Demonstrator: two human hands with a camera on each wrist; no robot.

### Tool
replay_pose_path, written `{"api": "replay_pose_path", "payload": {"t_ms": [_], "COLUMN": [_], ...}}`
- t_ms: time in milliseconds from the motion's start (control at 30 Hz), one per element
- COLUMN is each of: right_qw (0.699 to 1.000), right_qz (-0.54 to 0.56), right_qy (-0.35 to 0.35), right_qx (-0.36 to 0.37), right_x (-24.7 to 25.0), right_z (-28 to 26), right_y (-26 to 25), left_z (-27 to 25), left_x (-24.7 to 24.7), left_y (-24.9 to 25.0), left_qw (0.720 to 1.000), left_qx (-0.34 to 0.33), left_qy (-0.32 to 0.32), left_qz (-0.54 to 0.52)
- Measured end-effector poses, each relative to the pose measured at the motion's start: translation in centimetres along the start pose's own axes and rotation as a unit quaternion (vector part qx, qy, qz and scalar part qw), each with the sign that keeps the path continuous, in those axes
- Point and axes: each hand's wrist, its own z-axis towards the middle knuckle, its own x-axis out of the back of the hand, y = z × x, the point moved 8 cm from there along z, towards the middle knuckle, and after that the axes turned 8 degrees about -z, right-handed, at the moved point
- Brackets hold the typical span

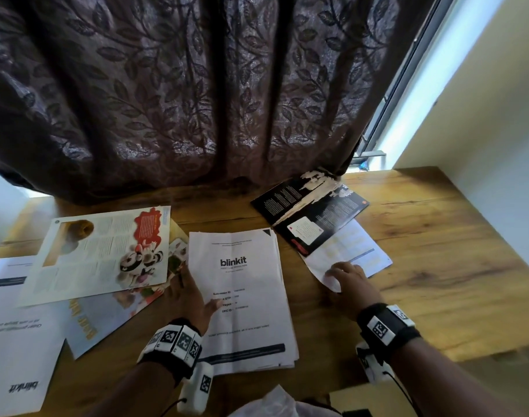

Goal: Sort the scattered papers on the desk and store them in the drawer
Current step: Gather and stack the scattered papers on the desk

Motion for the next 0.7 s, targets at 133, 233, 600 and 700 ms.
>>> {"api": "replay_pose_path", "payload": {"t_ms": [133, 233, 600, 700], "right_qw": [1.000, 0.999, 0.929, 0.860], "right_qz": [0.009, 0.026, 0.290, 0.474], "right_qy": [0.010, 0.036, 0.229, 0.184], "right_qx": [-0.010, -0.029, 0.000, 0.030], "right_x": [1.7, 4.4, 21.9, 22.7], "right_z": [0.7, 1.1, 0.3, -0.1], "right_y": [0.2, 0.3, -4.1, -7.2], "left_z": [0.2, 0.5, -1.2, -3.2], "left_x": [-0.2, -0.6, 3.6, 4.7], "left_y": [-0.1, -0.6, 9.6, 15.0], "left_qw": [1.000, 1.000, 0.979, 0.949], "left_qx": [0.001, 0.003, -0.180, -0.198], "left_qy": [-0.008, -0.016, -0.090, -0.179], "left_qz": [0.009, 0.003, -0.041, -0.168]}}
